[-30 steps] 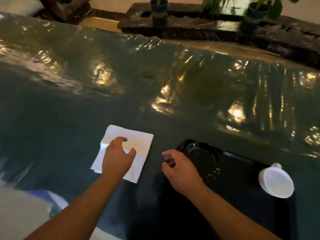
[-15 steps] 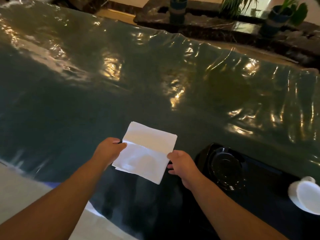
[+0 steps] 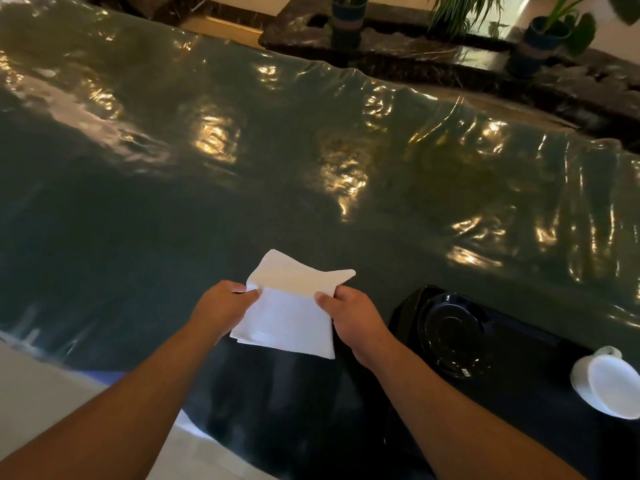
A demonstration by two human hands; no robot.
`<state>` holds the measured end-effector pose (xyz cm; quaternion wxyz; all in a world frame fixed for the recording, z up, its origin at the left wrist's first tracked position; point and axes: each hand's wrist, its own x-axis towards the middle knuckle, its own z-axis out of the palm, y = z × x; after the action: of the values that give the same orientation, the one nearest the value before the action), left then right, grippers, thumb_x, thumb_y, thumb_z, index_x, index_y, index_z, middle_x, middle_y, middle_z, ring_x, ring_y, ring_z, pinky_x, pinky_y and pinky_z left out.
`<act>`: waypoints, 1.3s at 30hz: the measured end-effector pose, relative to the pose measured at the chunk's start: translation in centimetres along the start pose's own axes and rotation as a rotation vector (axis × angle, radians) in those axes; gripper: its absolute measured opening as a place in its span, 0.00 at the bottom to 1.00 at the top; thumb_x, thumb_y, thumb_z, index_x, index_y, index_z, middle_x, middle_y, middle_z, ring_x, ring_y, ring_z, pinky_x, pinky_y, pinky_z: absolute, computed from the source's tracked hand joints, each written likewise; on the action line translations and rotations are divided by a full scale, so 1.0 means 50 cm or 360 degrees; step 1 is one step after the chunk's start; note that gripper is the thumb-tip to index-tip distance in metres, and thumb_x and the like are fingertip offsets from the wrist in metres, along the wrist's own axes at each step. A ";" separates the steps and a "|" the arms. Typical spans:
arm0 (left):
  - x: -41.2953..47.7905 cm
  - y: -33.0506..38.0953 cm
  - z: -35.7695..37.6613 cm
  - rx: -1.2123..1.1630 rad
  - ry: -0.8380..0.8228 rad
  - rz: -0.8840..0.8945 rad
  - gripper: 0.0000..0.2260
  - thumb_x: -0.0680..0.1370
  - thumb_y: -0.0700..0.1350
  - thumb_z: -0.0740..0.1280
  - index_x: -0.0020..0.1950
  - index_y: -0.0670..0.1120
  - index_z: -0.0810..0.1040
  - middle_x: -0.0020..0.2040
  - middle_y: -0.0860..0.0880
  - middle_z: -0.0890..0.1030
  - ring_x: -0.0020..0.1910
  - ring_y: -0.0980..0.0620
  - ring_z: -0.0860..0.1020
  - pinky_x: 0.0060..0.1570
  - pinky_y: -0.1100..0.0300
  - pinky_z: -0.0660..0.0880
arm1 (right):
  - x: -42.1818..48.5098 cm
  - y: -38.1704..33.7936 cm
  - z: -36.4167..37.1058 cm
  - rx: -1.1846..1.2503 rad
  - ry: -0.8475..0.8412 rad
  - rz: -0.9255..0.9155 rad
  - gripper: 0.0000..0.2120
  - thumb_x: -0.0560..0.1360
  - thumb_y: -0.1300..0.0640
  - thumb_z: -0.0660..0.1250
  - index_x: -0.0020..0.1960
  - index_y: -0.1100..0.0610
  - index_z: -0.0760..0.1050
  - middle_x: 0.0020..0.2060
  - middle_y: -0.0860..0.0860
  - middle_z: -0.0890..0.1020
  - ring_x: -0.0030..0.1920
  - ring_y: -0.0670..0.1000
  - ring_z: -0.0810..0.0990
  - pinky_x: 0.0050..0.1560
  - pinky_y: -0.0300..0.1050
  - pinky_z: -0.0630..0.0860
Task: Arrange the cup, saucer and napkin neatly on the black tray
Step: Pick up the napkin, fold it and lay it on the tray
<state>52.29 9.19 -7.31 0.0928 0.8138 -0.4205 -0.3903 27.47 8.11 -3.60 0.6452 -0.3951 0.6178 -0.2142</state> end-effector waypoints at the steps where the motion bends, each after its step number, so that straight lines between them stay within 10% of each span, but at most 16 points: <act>1: 0.001 0.006 0.001 0.0038 -0.0006 0.0015 0.21 0.81 0.60 0.64 0.41 0.42 0.76 0.35 0.47 0.74 0.35 0.47 0.73 0.38 0.54 0.67 | -0.011 -0.016 -0.004 0.0029 -0.0028 -0.0034 0.09 0.83 0.53 0.67 0.57 0.54 0.84 0.51 0.46 0.88 0.51 0.49 0.87 0.52 0.48 0.82; 8: -0.058 0.105 0.029 -0.0894 -0.0401 -0.0168 0.35 0.73 0.77 0.59 0.57 0.50 0.85 0.53 0.51 0.88 0.54 0.52 0.84 0.60 0.51 0.76 | -0.093 -0.106 -0.106 0.0516 -0.0140 -0.0144 0.09 0.84 0.54 0.65 0.60 0.56 0.80 0.54 0.57 0.87 0.58 0.62 0.85 0.62 0.66 0.80; 13: -0.122 0.246 0.087 -0.1373 -0.0799 0.0005 0.32 0.75 0.75 0.62 0.68 0.54 0.80 0.62 0.49 0.85 0.60 0.48 0.84 0.57 0.47 0.77 | -0.149 -0.101 -0.277 0.0745 -0.0157 -0.0219 0.10 0.83 0.55 0.65 0.60 0.58 0.79 0.55 0.59 0.87 0.55 0.59 0.86 0.57 0.59 0.83; 24: -0.249 0.519 0.269 -0.0961 -0.0714 0.0429 0.14 0.75 0.55 0.74 0.54 0.47 0.86 0.53 0.44 0.88 0.53 0.42 0.86 0.57 0.42 0.81 | -0.238 0.051 -0.654 0.0540 0.0643 -0.0013 0.07 0.81 0.55 0.70 0.55 0.58 0.81 0.53 0.58 0.86 0.54 0.57 0.86 0.57 0.57 0.83; 30: -0.279 0.566 0.351 -0.0582 -0.0641 0.0559 0.12 0.72 0.59 0.74 0.46 0.52 0.86 0.38 0.51 0.86 0.33 0.53 0.80 0.36 0.59 0.74 | -0.266 0.108 -0.759 0.0160 0.0865 0.0018 0.06 0.79 0.51 0.72 0.46 0.53 0.83 0.37 0.51 0.84 0.37 0.51 0.81 0.41 0.48 0.79; 39: -0.333 0.565 0.446 -0.0910 -0.0783 0.0097 0.13 0.79 0.51 0.73 0.54 0.43 0.79 0.53 0.44 0.87 0.47 0.47 0.88 0.41 0.54 0.84 | -0.292 0.168 -0.780 0.0506 0.0758 0.0041 0.16 0.79 0.50 0.73 0.48 0.65 0.81 0.49 0.58 0.88 0.48 0.56 0.88 0.52 0.53 0.85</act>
<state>13.40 7.98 0.42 0.2240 0.6240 -0.3284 -0.6727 -14.13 14.70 2.03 0.5384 -0.2196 0.7156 -0.3871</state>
